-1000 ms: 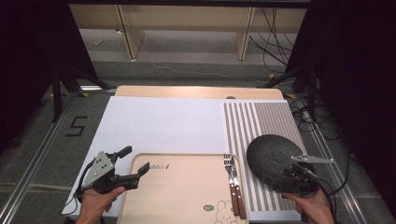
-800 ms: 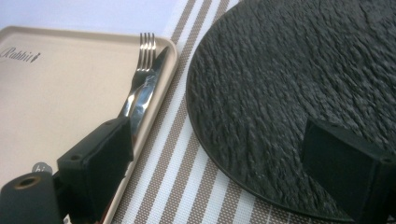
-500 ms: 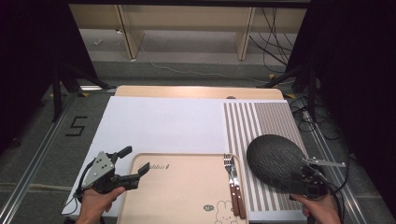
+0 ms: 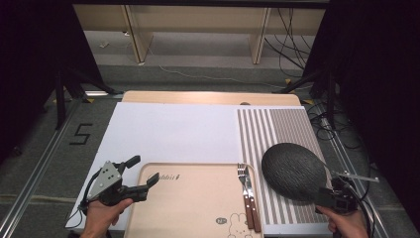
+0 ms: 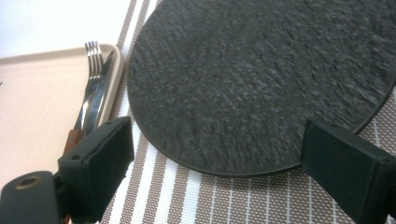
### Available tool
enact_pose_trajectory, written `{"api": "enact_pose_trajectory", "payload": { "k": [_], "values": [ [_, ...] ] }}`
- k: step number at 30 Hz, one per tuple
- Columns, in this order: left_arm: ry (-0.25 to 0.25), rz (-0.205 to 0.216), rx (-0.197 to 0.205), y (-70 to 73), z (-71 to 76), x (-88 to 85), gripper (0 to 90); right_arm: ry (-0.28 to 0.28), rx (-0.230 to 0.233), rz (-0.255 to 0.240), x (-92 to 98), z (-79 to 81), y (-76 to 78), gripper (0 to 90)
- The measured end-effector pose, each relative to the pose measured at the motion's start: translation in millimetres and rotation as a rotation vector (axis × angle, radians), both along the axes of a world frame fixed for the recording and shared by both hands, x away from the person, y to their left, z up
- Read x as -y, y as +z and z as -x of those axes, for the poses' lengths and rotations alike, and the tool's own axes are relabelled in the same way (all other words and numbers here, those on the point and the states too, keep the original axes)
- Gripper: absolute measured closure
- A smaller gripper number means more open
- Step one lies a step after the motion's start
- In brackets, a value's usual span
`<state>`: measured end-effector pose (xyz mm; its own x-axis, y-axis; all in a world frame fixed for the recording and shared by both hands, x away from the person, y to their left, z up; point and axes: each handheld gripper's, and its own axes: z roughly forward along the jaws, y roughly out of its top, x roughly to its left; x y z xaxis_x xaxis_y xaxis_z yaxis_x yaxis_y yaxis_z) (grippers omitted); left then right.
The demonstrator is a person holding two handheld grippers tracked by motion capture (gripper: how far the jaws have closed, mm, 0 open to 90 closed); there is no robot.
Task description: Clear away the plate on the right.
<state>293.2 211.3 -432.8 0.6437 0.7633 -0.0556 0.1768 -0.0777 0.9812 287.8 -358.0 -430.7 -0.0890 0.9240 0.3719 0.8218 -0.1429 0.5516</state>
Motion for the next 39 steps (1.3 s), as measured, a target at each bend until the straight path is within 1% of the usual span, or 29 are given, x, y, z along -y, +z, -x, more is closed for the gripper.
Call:
{"api": "enact_pose_trajectory", "payload": {
  "k": [1, 2, 4, 6, 8, 9, 12, 13, 14, 15, 16, 19, 20, 22, 23, 24, 25, 27, 28, 30, 31, 32, 33, 34, 35, 36, 37, 38, 39],
  "values": [
    [0.0, 0.0, 0.0, 0.0, 0.0, 0.0, 15.8, -0.006, 0.0, 0.016, 1.7, 0.0, -0.3, 10.8],
    [-0.001, 0.0, -0.001, -0.1, 0.0, 0.1, 15.8, 0.005, 0.029, 0.009, 3.1, -1.5, -2.9, 10.8],
    [0.0, 0.0, -0.001, -0.1, 0.0, 0.1, 15.8, -0.032, -0.04, -0.027, 2.8, 1.1, 0.8, 10.8],
    [-0.001, 0.0, 0.0, -0.1, -0.1, 0.2, 15.8, -0.04, -0.041, -0.022, 5.0, 1.3, -0.5, 10.9],
    [-0.001, -0.001, -0.001, -0.2, 0.1, 0.1, 15.8, -0.046, -0.029, -0.019, 8.6, 1.5, -3.1, 11.1],
    [-0.001, -0.001, -0.001, -0.1, 0.1, 0.1, 15.8, -0.047, -0.036, -0.03, 10.0, 1.8, -3.0, 11.3],
    [0.0, 0.0, -0.001, -0.1, 0.1, 0.1, 15.8, -0.062, -0.056, -0.042, 14.6, 1.9, -6.2, 11.7],
    [-0.001, -0.001, -0.001, -0.1, 0.1, 0.1, 15.8, -0.062, -0.039, -0.039, 16.3, 1.1, -8.1, 11.8],
    [-0.001, -0.001, -0.001, -0.1, 0.1, 0.1, 15.7, -0.077, -0.056, -0.042, 16.9, 1.4, -8.0, 11.8],
    [-0.001, 0.0, -0.001, 0.1, 0.1, 0.0, 15.8, -0.087, -0.064, -0.068, 19.3, 1.6, -7.8, 12.2],
    [-0.001, 0.0, 0.0, 0.1, 0.1, 0.0, 15.8, -0.094, -0.079, -0.064, 21.4, 2.1, -8.0, 12.3],
    [-0.001, 0.0, -0.002, -0.2, 0.0, 0.2, 15.8, -0.1, -0.084, -0.102, 25.5, 1.9, -11.3, 12.5],
    [0.0, 0.001, -0.001, -0.2, 0.0, 0.2, 15.8, -0.101, -0.1, -0.122, 26.6, 2.2, -11.3, 12.7],
    [0.0, -0.001, -0.001, -0.1, 0.1, 0.3, 15.8, -0.096, -0.101, -0.148, 28.6, 1.9, -14.5, 12.9],
    [-0.001, -0.001, -0.002, -0.2, 0.1, 0.3, 15.8, -0.104, -0.111, -0.155, 28.6, 1.7, -14.9, 13.0],
    [-0.001, -0.002, -0.001, -0.2, 0.1, 0.3, 15.8, -0.111, -0.111, -0.163, 28.7, 1.4, -16.4, 13.3],
    [0.0, -0.001, -0.001, -0.1, 0.1, 0.3, 15.7, -0.104, -0.111, -0.178, 29.7, 1.6, -16.9, 13.7],
    [-0.001, 0.001, -0.002, -0.3, -0.2, 0.4, 15.8, -0.103, -0.12, -0.179, 30.1, 1.6, -18.0, 14.2],
    [-0.002, -0.002, -0.002, -0.3, 0.0, 0.3, 15.8, -0.092, -0.1, -0.172, 31.3, 1.1, -20.3, 14.5],
    [0.0, -0.001, -0.001, -0.1, 0.1, 0.3, 15.8, -0.098, -0.126, -0.216, 30.5, 1.1, -20.7, 14.6],
    [0.0, -0.001, 0.0, 0.1, 0.2, 0.2, 15.8, -0.099, -0.13, -0.217, 30.2, 0.8, -21.6, 14.7],
    [-0.001, -0.001, -0.001, 0.0, 0.2, 0.1, 15.8, -0.095, -0.119, -0.215, 30.7, 0.3, -23.6, 14.8],
    [-0.001, -0.001, -0.001, -0.1, 0.2, 0.1, 15.8, -0.095, -0.137, -0.212, 31.6, 0.5, -22.9, 14.9],
    [-0.001, -0.001, -0.001, -0.1, 0.2, 0.1, 15.8, -0.106, -0.134, -0.226, 31.2, -0.1, -24.2, 15.1],
    [-0.001, -0.001, -0.001, 0.0, 0.2, 0.1, 15.8, -0.106, -0.126, -0.238, 31.6, 0.0, -25.1, 15.3],
    [-0.001, 0.0, 0.0, 0.1, 0.1, 0.1, 15.8, -0.104, -0.134, -0.252, 32.7, -0.2, -25.9, 15.4],
    [0.0, -0.001, 0.0, 0.0, 0.3, 0.2, 15.8, -0.116, -0.144, -0.273, 32.6, -0.7, -27.1, 15.6],
    [-0.002, -0.002, -0.001, -0.1, 0.3, 0.4, 15.8, -0.105, -0.134, -0.265, 33.5, -1.0, -29.5, 15.7],
    [-0.002, -0.003, -0.001, -0.1, 0.2, 0.4, 15.8, -0.106, -0.147, -0.271, 33.3, -1.3, -28.9, 15.7]
  ]
}}
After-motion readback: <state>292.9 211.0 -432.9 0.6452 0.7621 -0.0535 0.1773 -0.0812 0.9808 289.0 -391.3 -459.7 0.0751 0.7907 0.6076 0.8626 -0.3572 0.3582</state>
